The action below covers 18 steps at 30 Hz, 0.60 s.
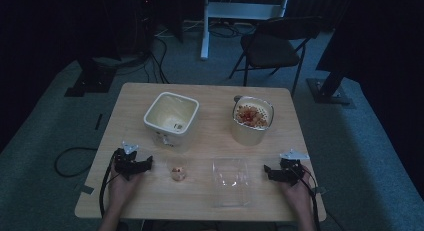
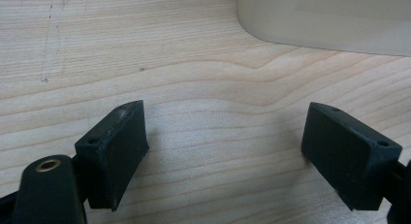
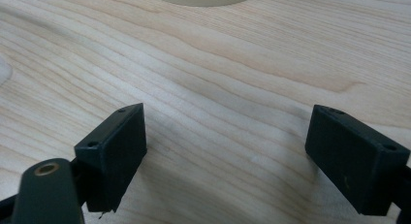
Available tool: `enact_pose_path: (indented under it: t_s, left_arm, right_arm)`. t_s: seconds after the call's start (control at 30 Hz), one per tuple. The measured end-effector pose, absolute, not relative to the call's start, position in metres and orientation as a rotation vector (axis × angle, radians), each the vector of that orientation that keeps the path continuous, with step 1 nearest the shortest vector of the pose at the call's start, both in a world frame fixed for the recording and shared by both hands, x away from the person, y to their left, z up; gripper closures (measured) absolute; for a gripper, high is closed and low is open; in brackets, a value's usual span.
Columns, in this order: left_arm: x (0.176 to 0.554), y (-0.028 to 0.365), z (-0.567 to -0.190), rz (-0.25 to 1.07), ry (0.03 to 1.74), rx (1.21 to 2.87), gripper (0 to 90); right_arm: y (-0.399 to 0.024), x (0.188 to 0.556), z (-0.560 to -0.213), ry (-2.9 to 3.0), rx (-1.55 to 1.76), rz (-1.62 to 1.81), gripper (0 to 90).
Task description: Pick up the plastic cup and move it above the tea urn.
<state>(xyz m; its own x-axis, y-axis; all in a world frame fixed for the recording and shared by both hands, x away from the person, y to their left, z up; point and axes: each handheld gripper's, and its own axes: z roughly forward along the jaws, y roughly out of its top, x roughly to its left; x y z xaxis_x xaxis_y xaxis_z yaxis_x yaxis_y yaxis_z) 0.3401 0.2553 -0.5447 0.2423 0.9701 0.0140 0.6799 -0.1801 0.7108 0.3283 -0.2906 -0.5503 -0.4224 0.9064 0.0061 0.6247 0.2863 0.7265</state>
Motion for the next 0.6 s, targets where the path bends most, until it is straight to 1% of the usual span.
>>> enact_pose_path:
  t_s: [0.13,0.33,0.4,0.6]
  left_arm:
    - [0.340,0.255,-0.545,0.643,1.503,1.935,17.3]
    - [0.340,0.255,-0.545,0.643,1.503,1.935,17.3]
    - [0.340,0.255,-0.545,0.643,1.503,1.935,17.3]
    - [0.340,0.255,-0.545,0.643,1.503,1.935,17.4]
  right_arm:
    - [-0.290,0.324,-0.550,2.138,1.383,0.933,18.6]
    - [-0.289,0.321,-0.550,2.122,1.393,0.933,21.9]
    - [-0.286,0.316,-0.546,2.112,1.430,0.903,28.5]
    - [-0.285,0.314,-0.546,2.115,1.437,0.892,28.9]
